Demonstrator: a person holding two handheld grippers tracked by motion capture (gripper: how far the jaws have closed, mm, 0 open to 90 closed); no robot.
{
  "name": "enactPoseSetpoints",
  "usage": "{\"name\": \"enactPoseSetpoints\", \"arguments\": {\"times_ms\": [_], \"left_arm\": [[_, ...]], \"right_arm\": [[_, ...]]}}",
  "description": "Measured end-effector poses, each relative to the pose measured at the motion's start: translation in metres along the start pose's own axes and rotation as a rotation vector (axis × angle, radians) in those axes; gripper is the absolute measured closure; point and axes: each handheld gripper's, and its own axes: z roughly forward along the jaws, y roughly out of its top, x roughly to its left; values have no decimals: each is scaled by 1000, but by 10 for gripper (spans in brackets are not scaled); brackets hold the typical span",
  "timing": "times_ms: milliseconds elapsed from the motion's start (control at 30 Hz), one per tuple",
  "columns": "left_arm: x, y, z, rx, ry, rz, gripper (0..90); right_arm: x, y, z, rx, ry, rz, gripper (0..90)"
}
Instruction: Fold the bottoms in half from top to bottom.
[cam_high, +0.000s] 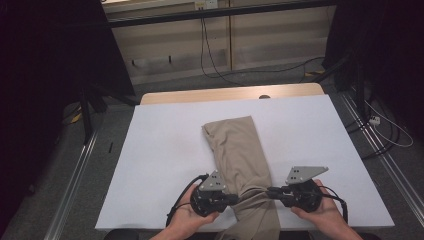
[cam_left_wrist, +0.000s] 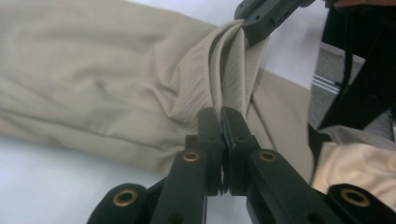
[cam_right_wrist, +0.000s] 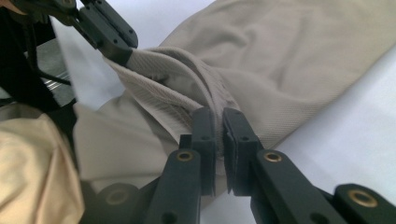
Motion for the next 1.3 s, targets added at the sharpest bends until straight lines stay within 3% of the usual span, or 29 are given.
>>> {"name": "enactPoseSetpoints", "arguments": {"times_ms": [100, 200, 367, 467, 533, 600, 667, 733, 800, 867, 933, 1133, 1200, 1300], "left_arm": [[-7, -7, 3, 24, -23, 17, 863], [-8, -11, 2, 25, -29, 6, 854], [-14, -15, 3, 35, -61, 8, 789], [-11, -12, 0, 28, -70, 14, 746], [-5, -9, -5, 1, -45, -6, 668], [6, -4, -11, -23, 14, -32, 506], [18, 0, -14, -53, 47, -49, 454], [33, 4, -17, -68, 121, -60, 347], [49, 8, -19, -88, 151, -76, 318], [64, 11, -21, -117, 209, -107, 256], [79, 14, -25, -139, 240, -142, 235], [125, 19, -30, -160, 343, -187, 197], [139, 21, -30, -153, 356, -195, 188], [163, 23, -28, -157, 380, -247, 178]], "right_arm": [[6, -6, 0, 30, 13, -8, 815], [12, -7, -1, 46, 20, -23, 788], [18, -19, 2, 92, 75, 3, 691], [16, -15, 0, 55, 97, 19, 609], [12, -13, 0, 43, 91, 34, 546], [6, -9, -2, 13, 62, 45, 484], [0, -5, -3, -16, 45, 54, 440], [-8, 2, -1, -25, 12, 58, 363], [-17, 8, 4, -27, 13, 77, 344], [-25, 13, 8, -28, -14, 79, 299], [-33, 20, 13, -32, -39, 83, 301], [-62, 44, 26, -61, -89, 84, 312], [-76, 55, 32, -69, -119, 93, 327], [-91, 68, 40, -89, -136, 108, 353]]}}
